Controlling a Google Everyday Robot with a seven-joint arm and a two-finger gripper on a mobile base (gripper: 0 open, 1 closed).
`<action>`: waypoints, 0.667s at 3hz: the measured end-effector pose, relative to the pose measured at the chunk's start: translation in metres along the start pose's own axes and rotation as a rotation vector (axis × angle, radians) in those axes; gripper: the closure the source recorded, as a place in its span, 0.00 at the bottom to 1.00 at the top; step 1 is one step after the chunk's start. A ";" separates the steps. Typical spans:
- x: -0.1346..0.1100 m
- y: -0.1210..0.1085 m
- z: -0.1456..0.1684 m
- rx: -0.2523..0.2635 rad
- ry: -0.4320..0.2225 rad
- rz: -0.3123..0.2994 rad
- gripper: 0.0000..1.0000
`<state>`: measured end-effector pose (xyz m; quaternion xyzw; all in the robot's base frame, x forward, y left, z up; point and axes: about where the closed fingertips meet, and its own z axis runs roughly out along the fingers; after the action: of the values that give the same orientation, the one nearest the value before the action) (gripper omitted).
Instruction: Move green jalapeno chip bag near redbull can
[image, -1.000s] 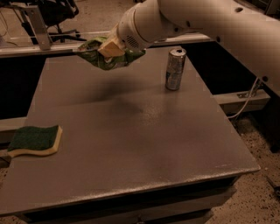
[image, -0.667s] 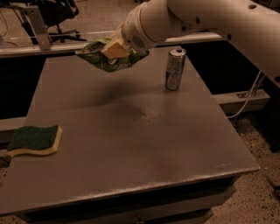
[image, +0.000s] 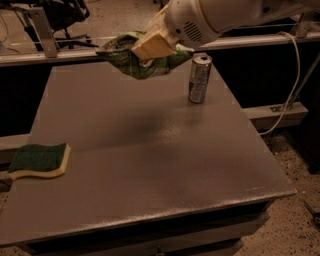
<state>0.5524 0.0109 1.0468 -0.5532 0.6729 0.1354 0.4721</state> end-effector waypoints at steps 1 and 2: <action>-0.003 -0.009 -0.062 0.088 0.045 -0.024 1.00; 0.014 -0.022 -0.118 0.174 0.095 -0.047 1.00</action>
Offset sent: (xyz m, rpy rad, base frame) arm -0.0514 -0.1787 0.0762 -0.1574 -0.1628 -0.2441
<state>0.5149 -0.0891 1.1041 -0.5314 0.6907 0.0388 0.4889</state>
